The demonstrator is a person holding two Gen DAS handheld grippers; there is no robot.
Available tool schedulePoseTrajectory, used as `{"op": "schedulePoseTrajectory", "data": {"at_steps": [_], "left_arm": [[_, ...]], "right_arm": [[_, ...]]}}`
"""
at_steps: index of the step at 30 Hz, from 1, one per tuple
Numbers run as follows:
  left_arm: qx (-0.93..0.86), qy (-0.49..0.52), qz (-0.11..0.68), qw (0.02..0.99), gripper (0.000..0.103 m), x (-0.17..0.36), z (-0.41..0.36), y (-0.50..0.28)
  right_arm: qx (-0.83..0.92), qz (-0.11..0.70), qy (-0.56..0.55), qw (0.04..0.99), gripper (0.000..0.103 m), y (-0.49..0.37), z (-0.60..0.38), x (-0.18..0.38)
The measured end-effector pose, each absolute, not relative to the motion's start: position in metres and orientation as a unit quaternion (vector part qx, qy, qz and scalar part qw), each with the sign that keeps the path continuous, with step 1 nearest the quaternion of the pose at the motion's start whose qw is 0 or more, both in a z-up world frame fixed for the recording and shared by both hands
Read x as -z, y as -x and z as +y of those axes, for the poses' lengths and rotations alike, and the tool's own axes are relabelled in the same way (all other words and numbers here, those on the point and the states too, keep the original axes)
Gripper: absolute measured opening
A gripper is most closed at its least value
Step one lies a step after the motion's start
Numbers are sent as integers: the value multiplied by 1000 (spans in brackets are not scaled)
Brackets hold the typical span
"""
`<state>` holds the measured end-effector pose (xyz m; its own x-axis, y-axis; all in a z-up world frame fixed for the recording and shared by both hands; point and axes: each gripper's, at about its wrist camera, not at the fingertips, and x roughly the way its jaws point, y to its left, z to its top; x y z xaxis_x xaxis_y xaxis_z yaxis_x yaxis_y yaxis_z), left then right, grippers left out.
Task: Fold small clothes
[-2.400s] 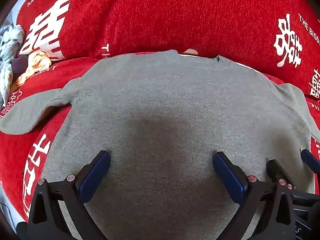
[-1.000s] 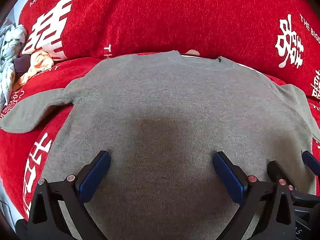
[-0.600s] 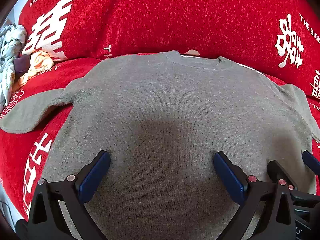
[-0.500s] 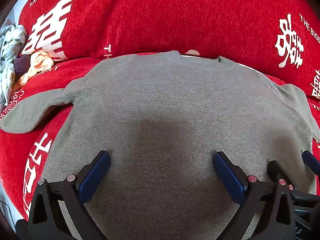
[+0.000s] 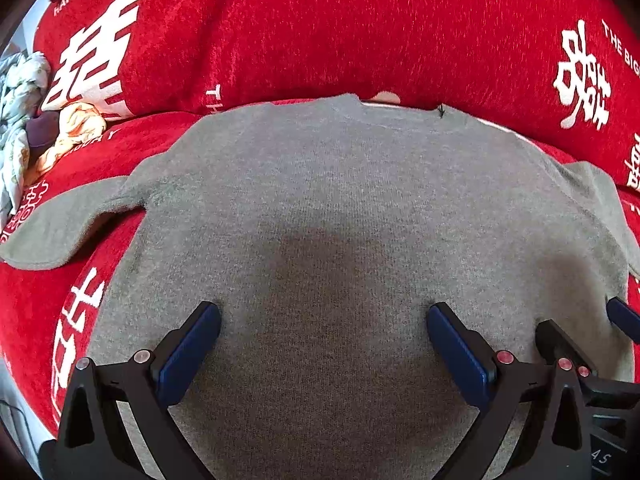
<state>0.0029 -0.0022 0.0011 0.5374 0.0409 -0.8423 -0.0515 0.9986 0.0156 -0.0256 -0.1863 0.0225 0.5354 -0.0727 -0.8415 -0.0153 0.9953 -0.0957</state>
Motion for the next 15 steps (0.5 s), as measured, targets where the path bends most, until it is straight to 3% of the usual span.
{"op": "schedulePoseTrajectory", "data": {"at_steps": [8,15], "left_arm": [[-19,8,580,815,103,-2,1,-30],[-36,13,596,802,103,-13,-2,-36]], "right_arm": [[-11,578,57,814,103,-6,-187,-24],[-25,543,47,838,103,2,-199,-43]]}}
